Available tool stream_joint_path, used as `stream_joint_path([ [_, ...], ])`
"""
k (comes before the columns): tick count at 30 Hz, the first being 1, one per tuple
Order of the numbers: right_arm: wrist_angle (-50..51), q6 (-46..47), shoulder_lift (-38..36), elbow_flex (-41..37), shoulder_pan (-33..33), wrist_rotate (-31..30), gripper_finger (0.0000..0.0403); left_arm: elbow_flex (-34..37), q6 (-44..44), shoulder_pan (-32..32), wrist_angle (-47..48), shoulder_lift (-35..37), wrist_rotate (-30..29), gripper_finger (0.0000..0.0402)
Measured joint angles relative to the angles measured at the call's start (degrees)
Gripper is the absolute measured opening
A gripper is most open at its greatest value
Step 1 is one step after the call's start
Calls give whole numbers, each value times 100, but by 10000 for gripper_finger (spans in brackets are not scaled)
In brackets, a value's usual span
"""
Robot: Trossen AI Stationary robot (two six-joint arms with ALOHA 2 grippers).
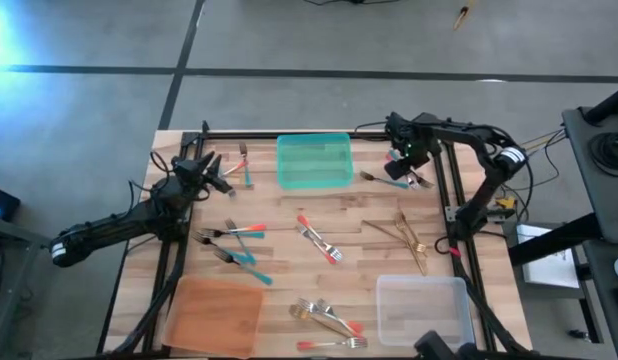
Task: Sort silverware by color (type)
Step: Put the blue fork into the blue bin
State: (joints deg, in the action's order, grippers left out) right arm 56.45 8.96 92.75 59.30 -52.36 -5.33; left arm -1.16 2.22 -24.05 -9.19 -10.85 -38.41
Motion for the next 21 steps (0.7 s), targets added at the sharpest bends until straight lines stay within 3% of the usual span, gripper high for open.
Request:
stream_joint_path([
  [6,-1,-1,213,197,5,-430,146,0,-1,-1,0,0,0,97],
  [21,25,-3,893,269,-2,-436,106,0,-1,0,0,0,0,97],
])
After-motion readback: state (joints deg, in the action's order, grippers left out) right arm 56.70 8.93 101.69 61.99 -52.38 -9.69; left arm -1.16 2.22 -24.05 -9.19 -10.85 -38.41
